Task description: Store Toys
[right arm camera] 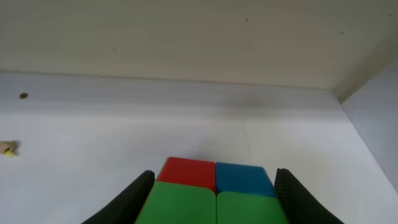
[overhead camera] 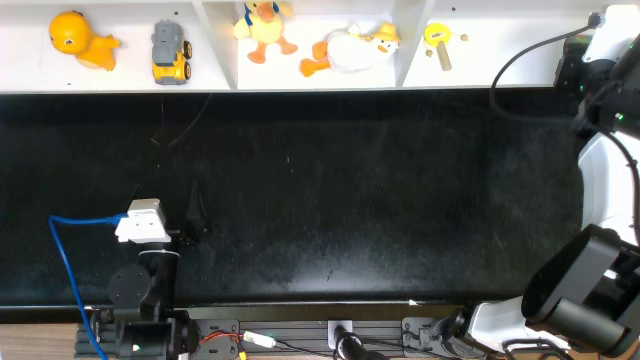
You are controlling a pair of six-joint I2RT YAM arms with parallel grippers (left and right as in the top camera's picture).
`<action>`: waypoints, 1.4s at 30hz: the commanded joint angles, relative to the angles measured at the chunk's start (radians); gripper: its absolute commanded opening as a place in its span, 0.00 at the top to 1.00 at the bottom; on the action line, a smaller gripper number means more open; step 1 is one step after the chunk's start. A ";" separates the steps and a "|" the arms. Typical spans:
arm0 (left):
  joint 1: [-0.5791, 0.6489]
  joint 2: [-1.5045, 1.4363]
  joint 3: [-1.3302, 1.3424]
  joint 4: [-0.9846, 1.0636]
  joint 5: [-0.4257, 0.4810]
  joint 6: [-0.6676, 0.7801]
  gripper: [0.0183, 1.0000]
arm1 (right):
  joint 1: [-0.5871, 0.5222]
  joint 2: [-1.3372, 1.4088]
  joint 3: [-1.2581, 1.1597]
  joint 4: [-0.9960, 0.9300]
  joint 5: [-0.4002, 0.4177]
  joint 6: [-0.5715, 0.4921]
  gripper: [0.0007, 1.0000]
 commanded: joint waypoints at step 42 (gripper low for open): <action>-0.007 -0.012 -0.008 0.004 -0.012 -0.014 0.00 | -0.076 0.464 -0.033 0.817 -0.308 0.132 0.89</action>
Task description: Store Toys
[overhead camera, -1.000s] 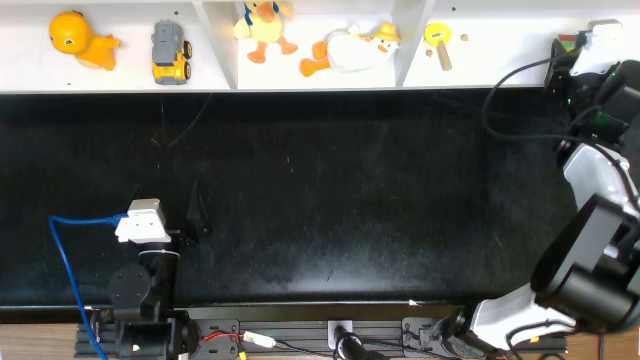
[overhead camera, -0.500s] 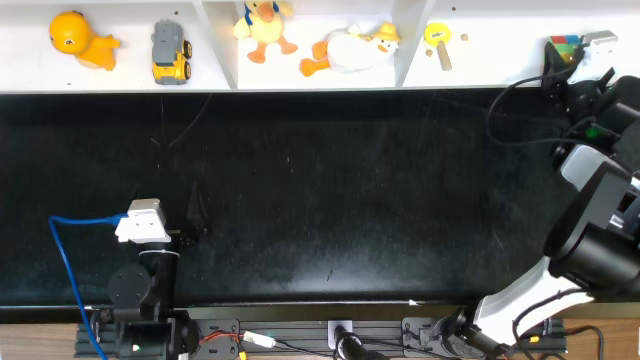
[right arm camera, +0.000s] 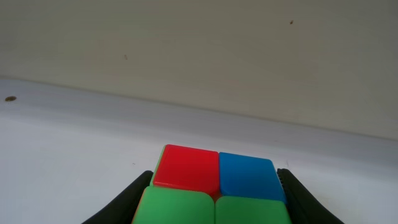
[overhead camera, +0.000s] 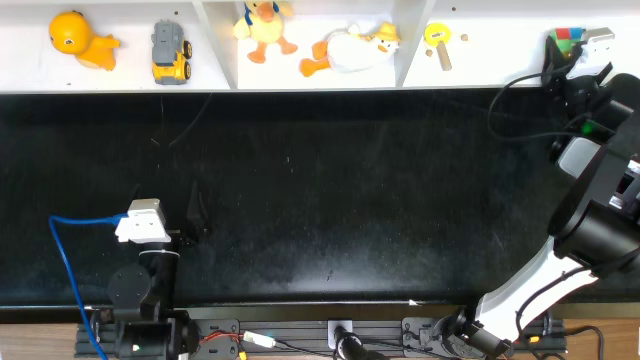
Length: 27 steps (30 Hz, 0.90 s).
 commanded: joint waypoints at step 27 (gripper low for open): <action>-0.007 -0.012 -0.008 0.004 -0.012 -0.014 0.00 | 0.004 -0.347 0.023 -0.527 0.091 0.261 0.00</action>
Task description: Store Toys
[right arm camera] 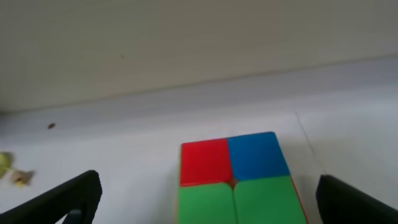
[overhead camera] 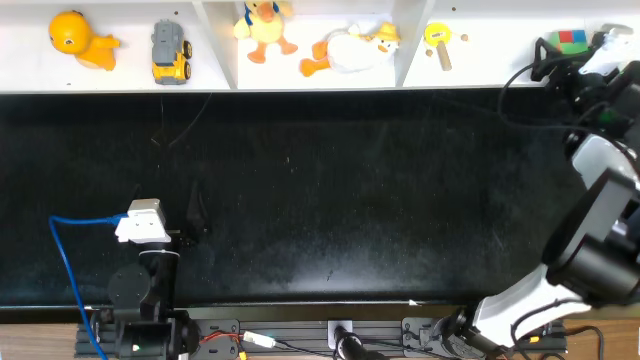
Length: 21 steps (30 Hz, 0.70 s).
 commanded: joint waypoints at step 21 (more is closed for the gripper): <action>-0.007 -0.012 -0.008 0.004 -0.012 -0.014 0.00 | 0.260 -0.589 0.009 -0.867 0.188 -0.108 0.01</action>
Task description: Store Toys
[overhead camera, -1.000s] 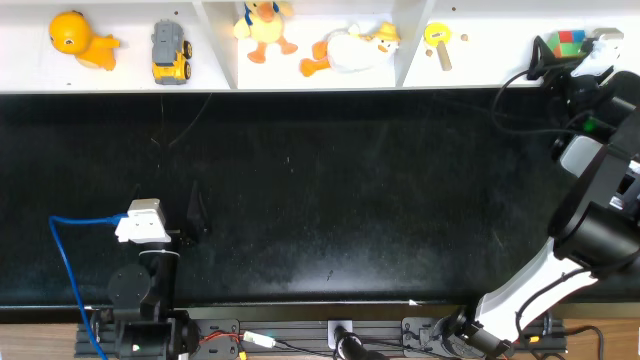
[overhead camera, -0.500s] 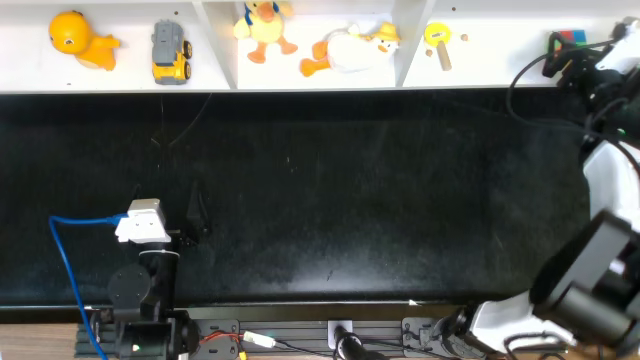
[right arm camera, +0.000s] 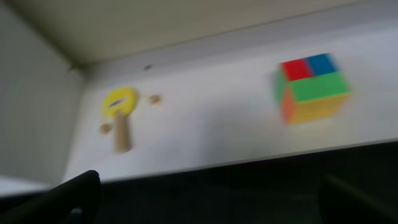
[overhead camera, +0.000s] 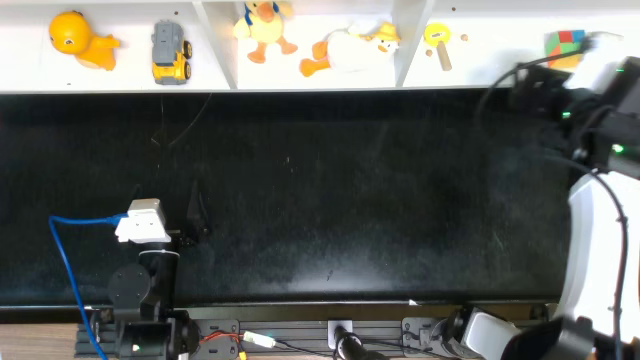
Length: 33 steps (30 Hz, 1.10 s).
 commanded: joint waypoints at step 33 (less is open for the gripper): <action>-0.007 -0.012 -0.007 0.004 -0.012 -0.014 0.00 | 0.317 -0.093 0.006 -0.196 0.037 -0.008 0.00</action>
